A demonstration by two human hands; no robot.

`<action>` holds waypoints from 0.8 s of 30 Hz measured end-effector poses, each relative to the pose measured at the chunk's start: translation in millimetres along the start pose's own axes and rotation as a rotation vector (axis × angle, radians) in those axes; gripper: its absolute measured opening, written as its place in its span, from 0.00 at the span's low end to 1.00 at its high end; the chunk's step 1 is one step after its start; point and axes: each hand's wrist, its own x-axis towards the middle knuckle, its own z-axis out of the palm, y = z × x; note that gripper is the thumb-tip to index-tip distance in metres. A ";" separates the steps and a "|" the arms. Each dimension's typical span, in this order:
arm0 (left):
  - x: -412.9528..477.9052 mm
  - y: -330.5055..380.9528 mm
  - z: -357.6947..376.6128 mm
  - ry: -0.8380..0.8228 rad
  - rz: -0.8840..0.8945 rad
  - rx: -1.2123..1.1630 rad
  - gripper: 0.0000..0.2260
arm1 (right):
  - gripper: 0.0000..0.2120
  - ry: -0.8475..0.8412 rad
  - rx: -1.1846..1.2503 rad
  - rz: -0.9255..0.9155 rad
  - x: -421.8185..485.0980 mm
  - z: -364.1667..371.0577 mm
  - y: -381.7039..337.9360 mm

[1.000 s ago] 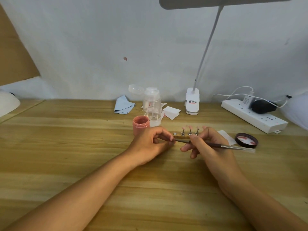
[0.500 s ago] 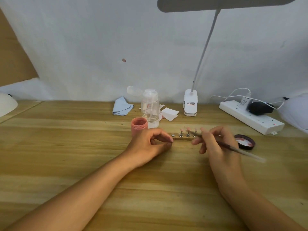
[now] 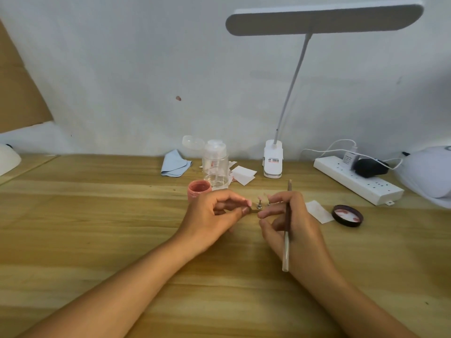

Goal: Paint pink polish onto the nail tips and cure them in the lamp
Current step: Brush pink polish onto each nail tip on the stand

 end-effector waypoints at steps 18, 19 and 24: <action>-5.9 9.5 10.8 -0.060 -0.156 -0.098 0.07 | 0.20 0.067 -0.191 -0.256 -5.0 -5.0 -3.3; -5.7 10.3 10.2 -0.057 -0.159 -0.099 0.08 | 0.20 0.068 -0.161 -0.250 -5.0 -5.6 -2.9; -5.0 17.9 5.4 -0.134 -0.175 -0.149 0.07 | 0.21 0.034 0.039 -0.138 -2.1 -7.4 -3.5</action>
